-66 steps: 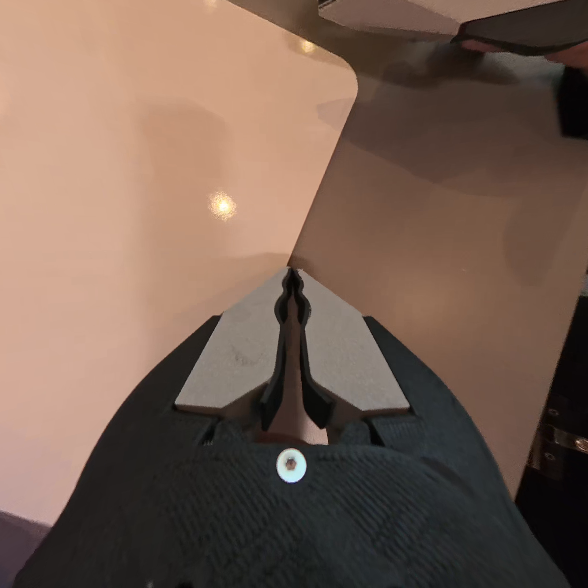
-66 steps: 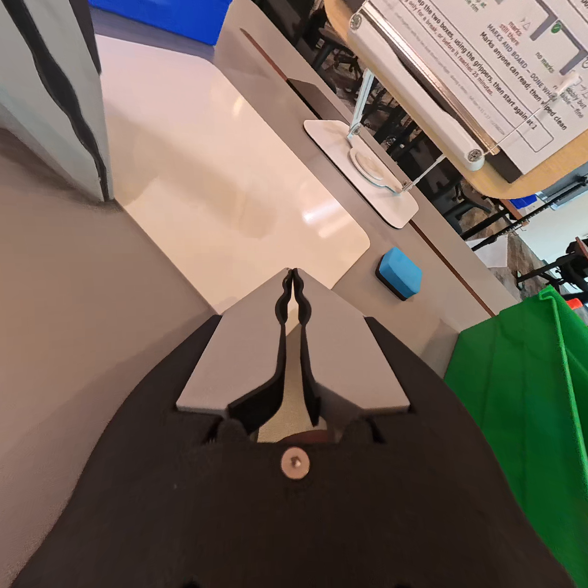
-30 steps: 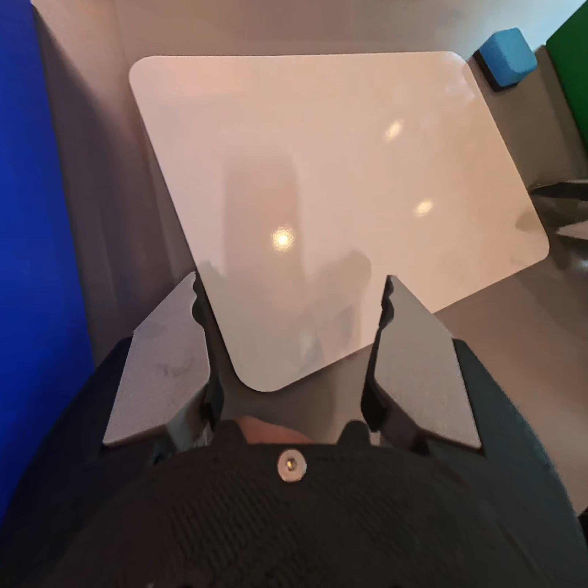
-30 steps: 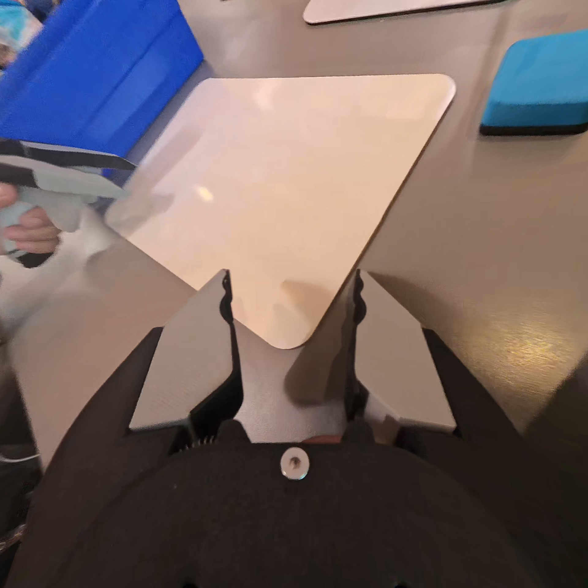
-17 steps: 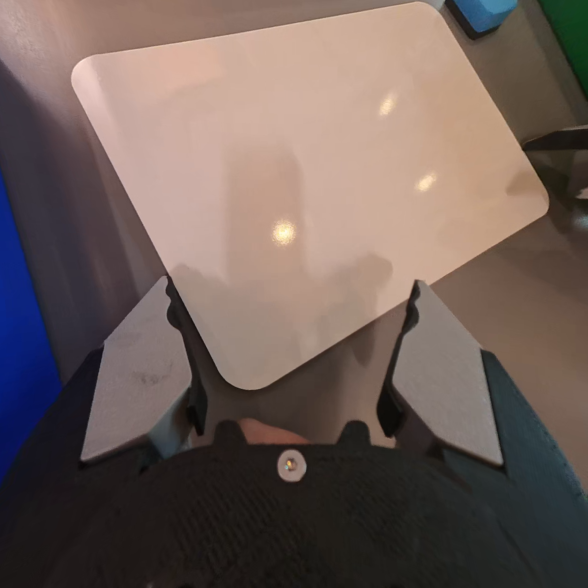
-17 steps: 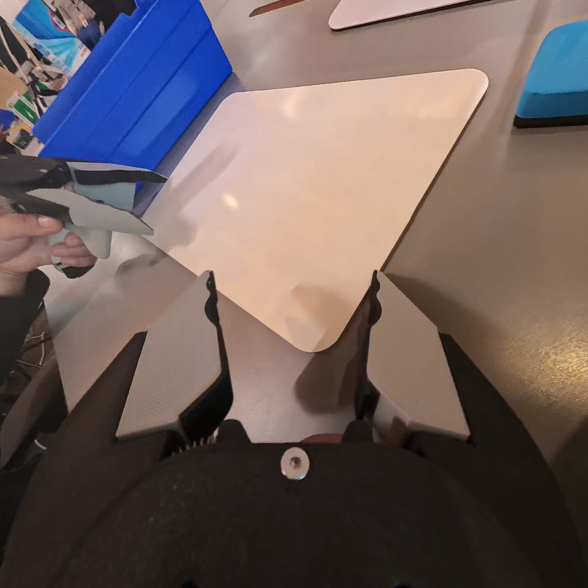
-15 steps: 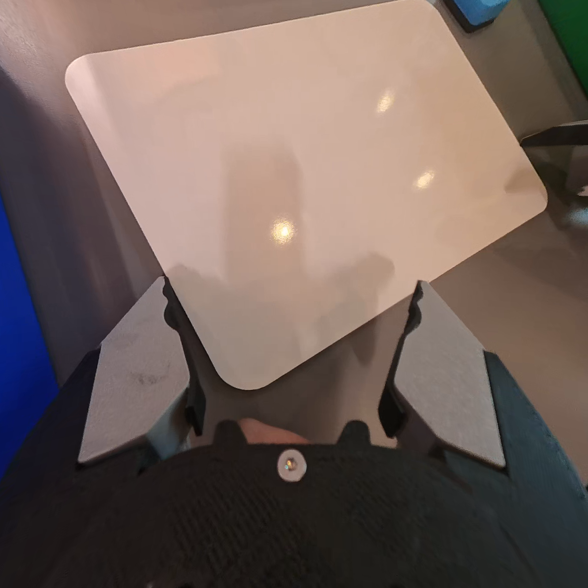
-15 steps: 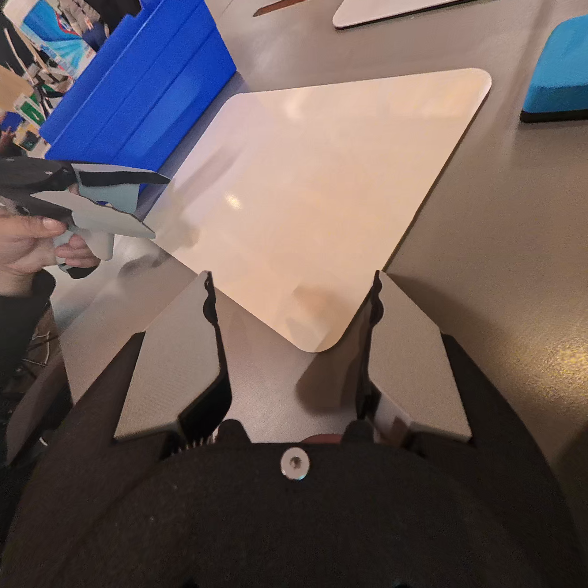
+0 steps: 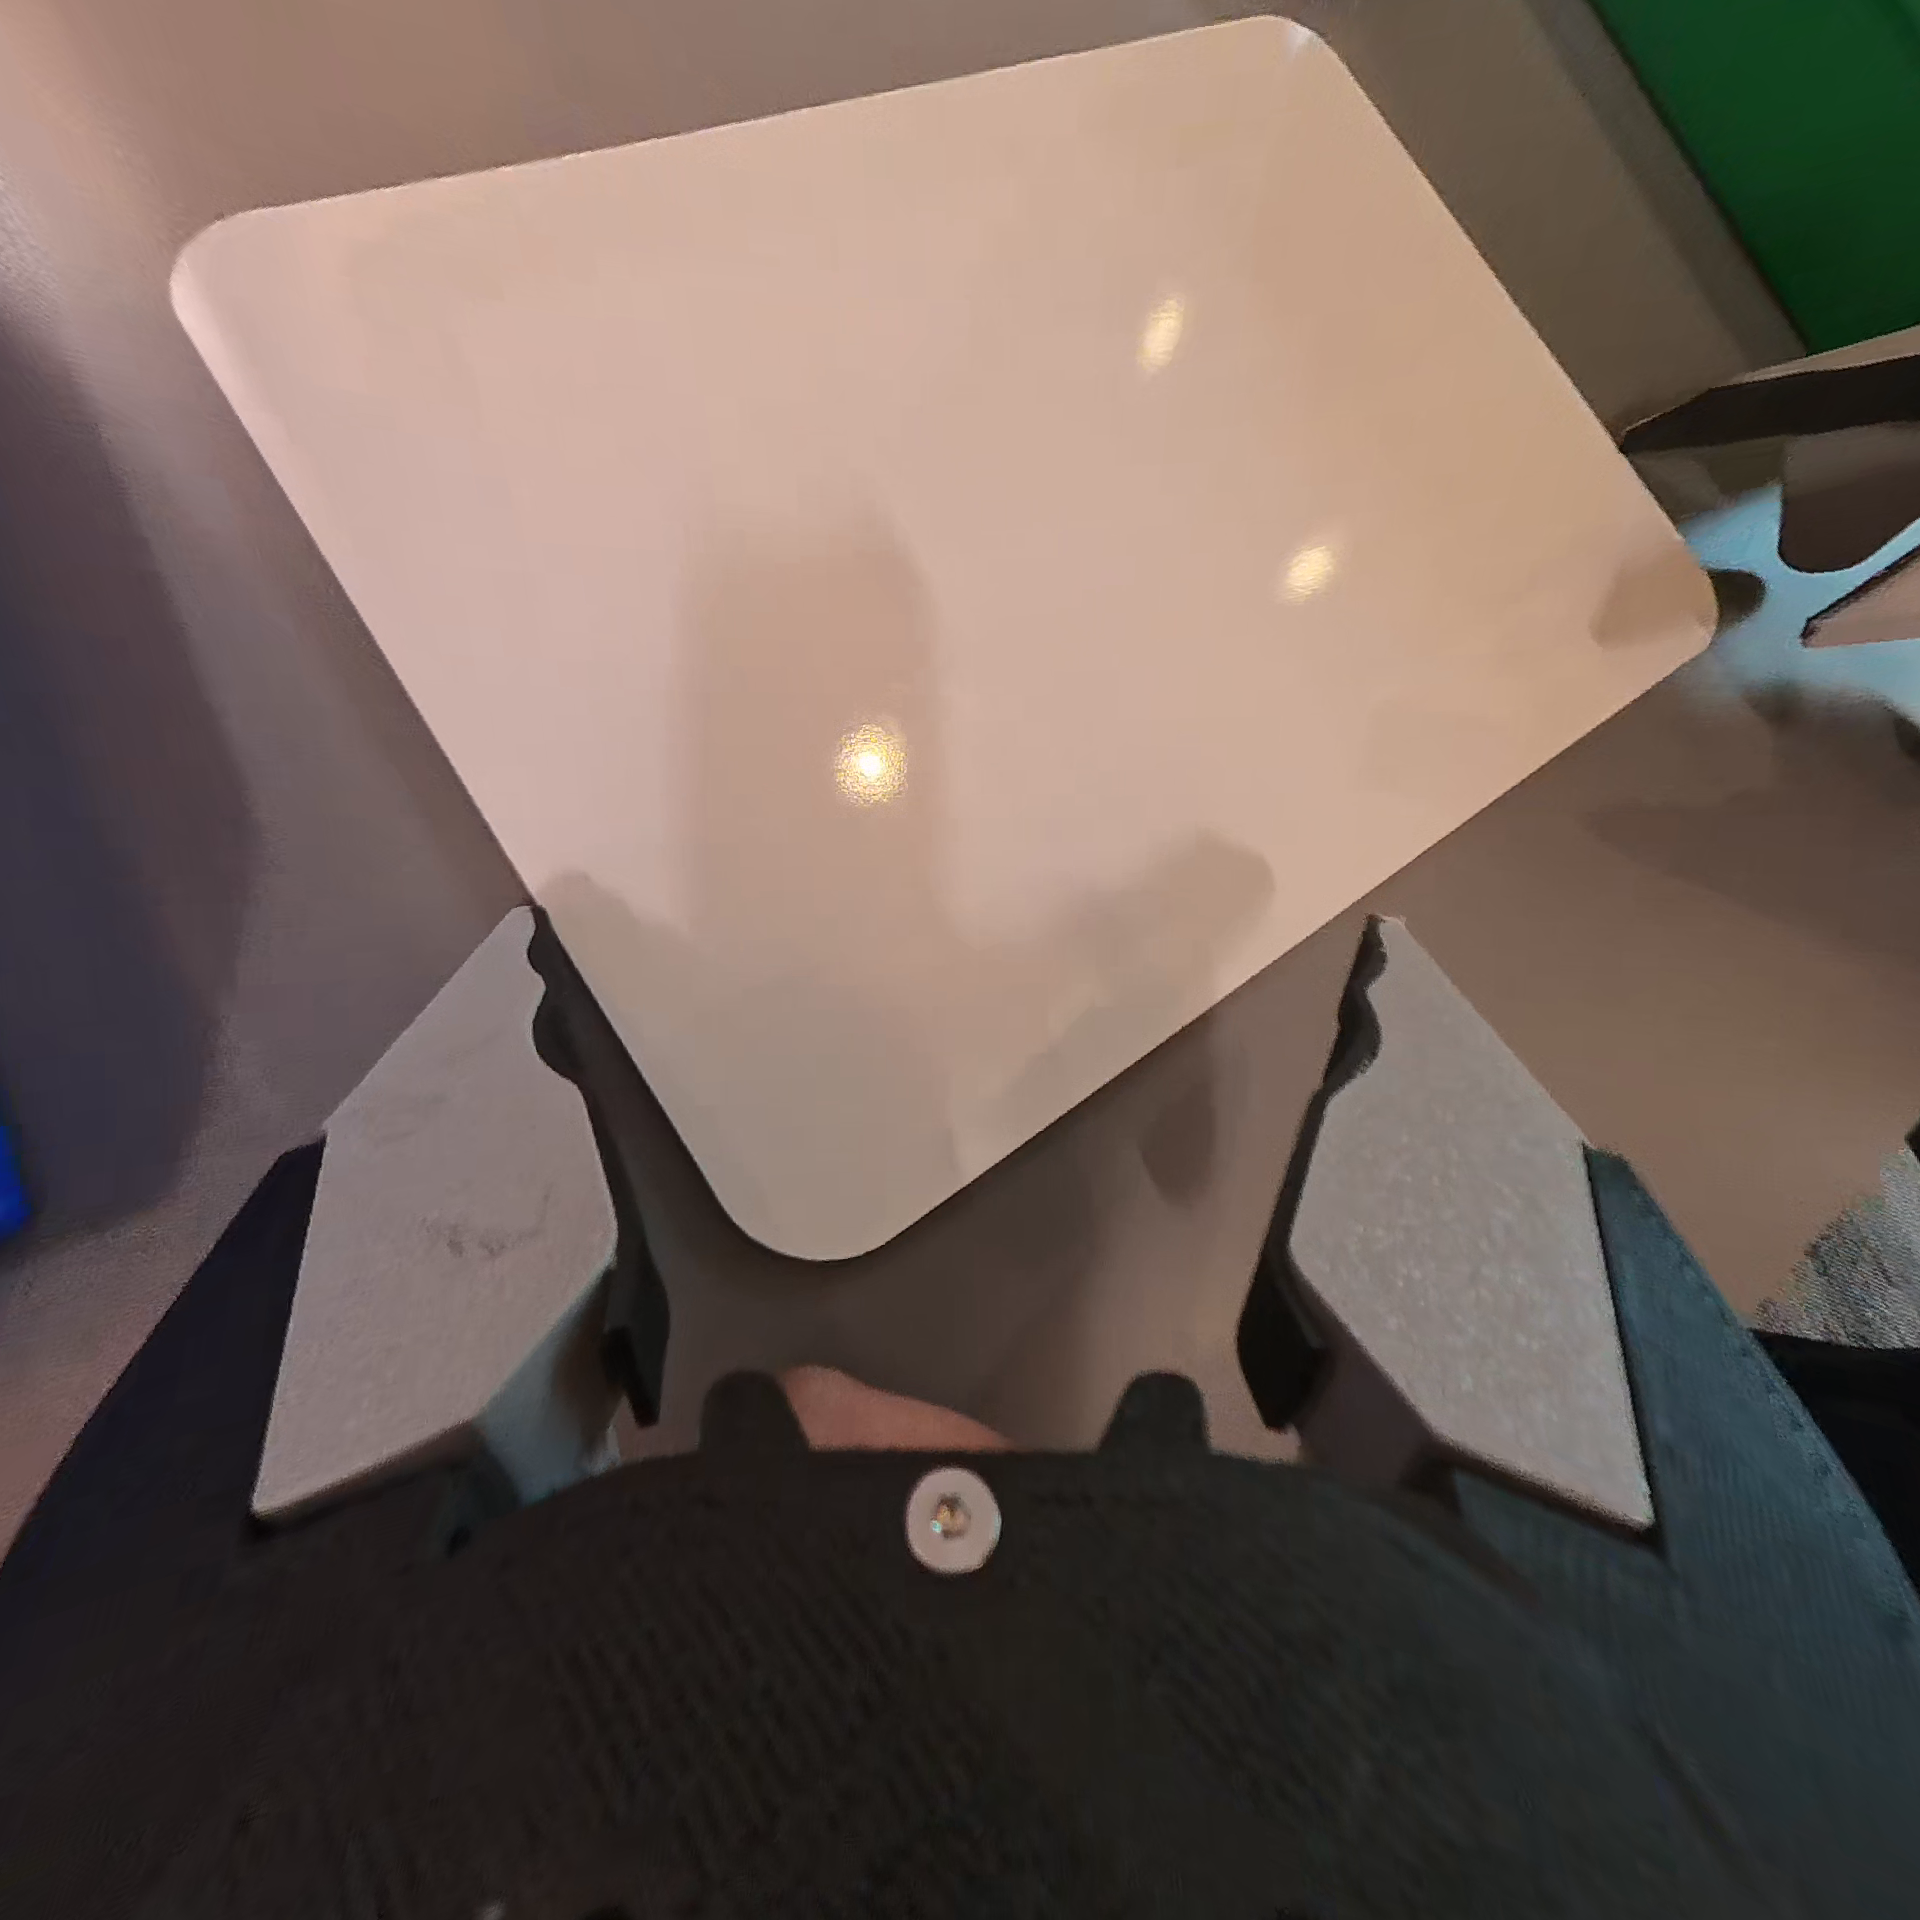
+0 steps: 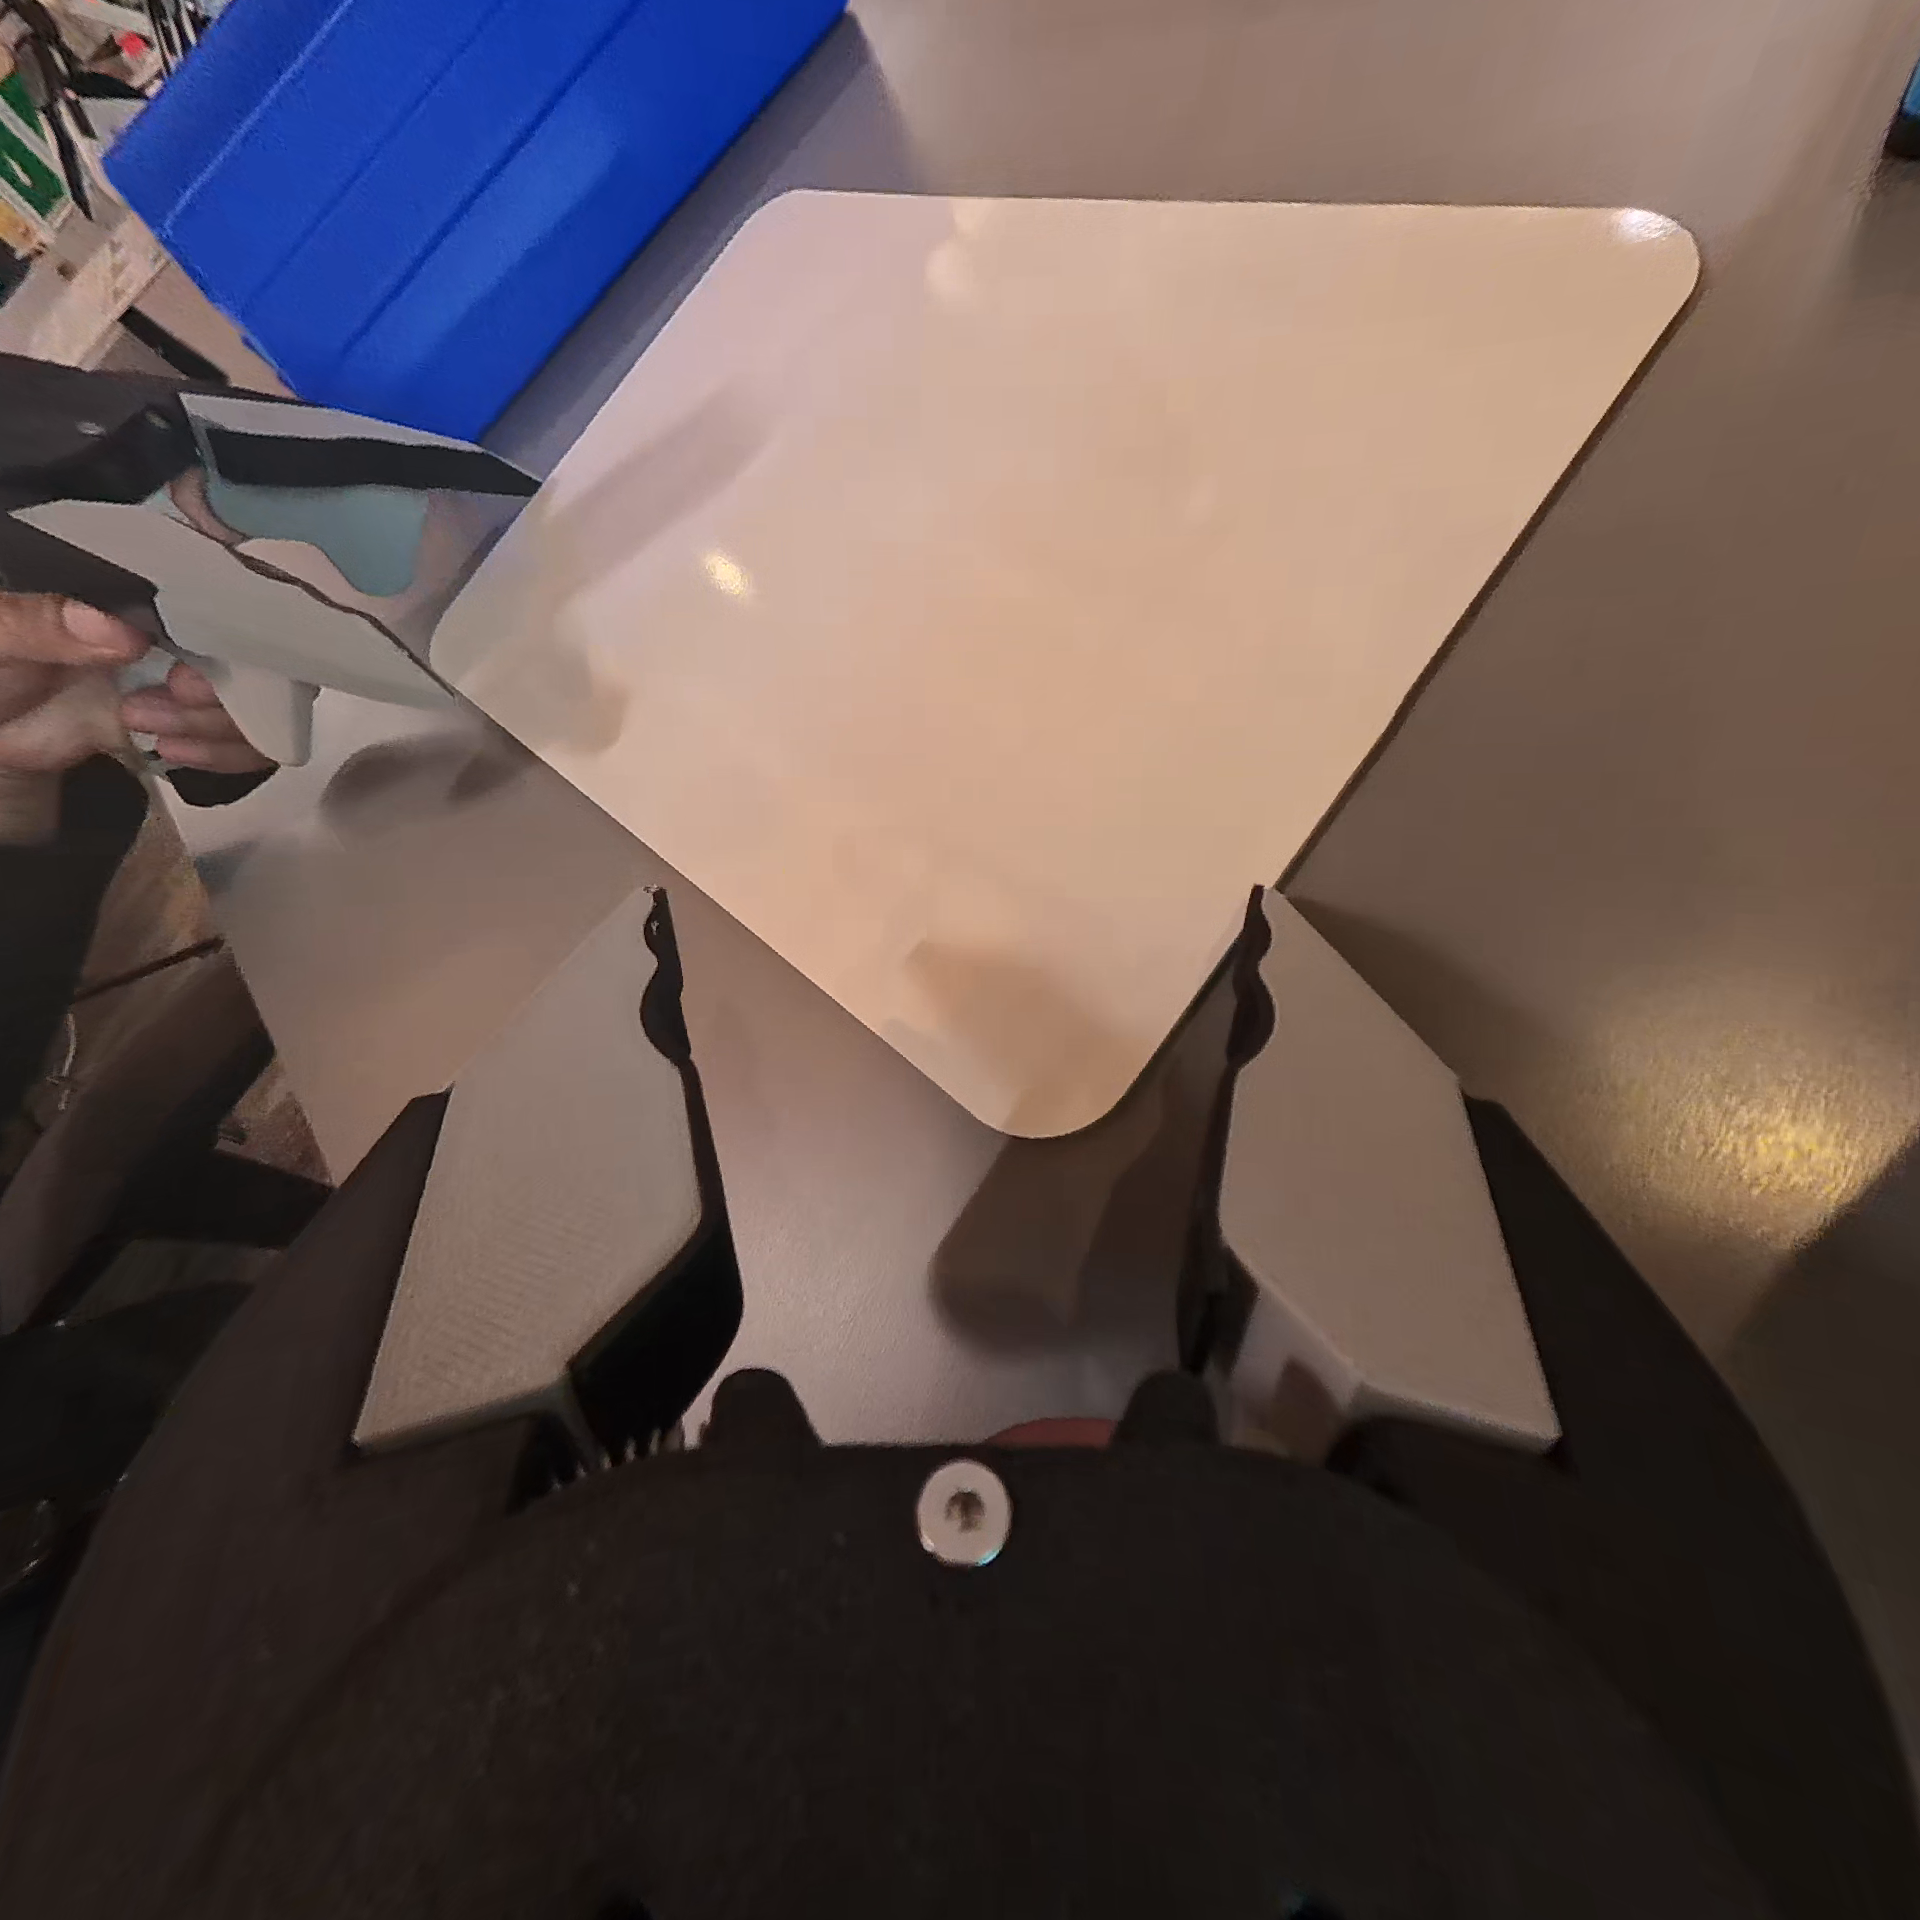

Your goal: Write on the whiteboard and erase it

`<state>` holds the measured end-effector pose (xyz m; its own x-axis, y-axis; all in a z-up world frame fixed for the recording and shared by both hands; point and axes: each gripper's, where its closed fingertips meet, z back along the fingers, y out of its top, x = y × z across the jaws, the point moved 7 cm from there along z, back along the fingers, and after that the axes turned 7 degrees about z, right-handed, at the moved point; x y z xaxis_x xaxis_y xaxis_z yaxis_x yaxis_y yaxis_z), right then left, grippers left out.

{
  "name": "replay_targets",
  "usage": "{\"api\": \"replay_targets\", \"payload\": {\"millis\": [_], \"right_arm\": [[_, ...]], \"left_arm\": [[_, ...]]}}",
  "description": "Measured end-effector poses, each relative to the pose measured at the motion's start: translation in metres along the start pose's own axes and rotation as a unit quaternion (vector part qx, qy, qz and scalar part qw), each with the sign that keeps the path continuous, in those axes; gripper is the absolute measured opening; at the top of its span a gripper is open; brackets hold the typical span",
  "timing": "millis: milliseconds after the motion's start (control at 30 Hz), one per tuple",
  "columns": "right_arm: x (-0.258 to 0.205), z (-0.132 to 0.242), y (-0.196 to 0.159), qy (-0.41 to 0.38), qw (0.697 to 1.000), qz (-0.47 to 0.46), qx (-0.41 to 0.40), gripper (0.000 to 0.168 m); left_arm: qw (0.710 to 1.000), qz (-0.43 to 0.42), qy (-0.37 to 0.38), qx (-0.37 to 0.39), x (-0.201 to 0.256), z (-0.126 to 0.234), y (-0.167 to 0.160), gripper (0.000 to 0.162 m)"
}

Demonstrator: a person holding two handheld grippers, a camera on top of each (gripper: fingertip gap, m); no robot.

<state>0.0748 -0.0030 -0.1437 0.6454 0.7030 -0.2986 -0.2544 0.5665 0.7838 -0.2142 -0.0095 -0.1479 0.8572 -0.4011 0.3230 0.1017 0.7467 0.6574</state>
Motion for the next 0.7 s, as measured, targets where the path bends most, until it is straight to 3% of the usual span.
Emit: {"api": "replay_targets", "payload": {"millis": [33,167,233,300,367,467,567,700], "right_arm": [[-0.003,0.003,-0.003,0.002,1.000,0.000,-0.001,0.104],[-0.008,0.011,-0.010,-0.002,1.000,0.009,-0.001,0.101],[-0.011,0.016,-0.006,0.012,0.999,0.022,0.032,0.079],[-0.013,0.020,0.003,0.010,0.997,0.034,0.075,0.081],[-0.013,0.020,0.010,-0.001,0.993,0.049,0.103,0.083],[-0.013,0.013,0.018,-0.023,0.986,0.088,0.137,0.082],[-0.011,0.006,0.024,-0.049,0.982,0.114,0.144,0.079],[-0.018,0.002,0.030,-0.073,0.971,0.154,0.165,0.077]], "left_arm": [[1.000,0.000,-0.003,0.002,0.002,0.002,-0.003,0.142],[1.000,0.007,-0.025,0.006,0.007,0.014,-0.013,0.135],[0.997,0.022,-0.064,0.029,0.007,0.036,-0.006,0.106],[0.991,0.031,-0.083,0.102,0.000,0.075,0.015,0.098],[0.982,0.022,-0.064,0.177,-0.014,0.118,0.037,0.101],[0.972,0.007,0.037,0.233,-0.053,0.159,0.063,0.100],[0.974,0.025,0.100,0.203,-0.095,0.163,0.082,0.097],[0.981,0.061,0.156,0.100,-0.150,0.133,0.093,0.088]]}}
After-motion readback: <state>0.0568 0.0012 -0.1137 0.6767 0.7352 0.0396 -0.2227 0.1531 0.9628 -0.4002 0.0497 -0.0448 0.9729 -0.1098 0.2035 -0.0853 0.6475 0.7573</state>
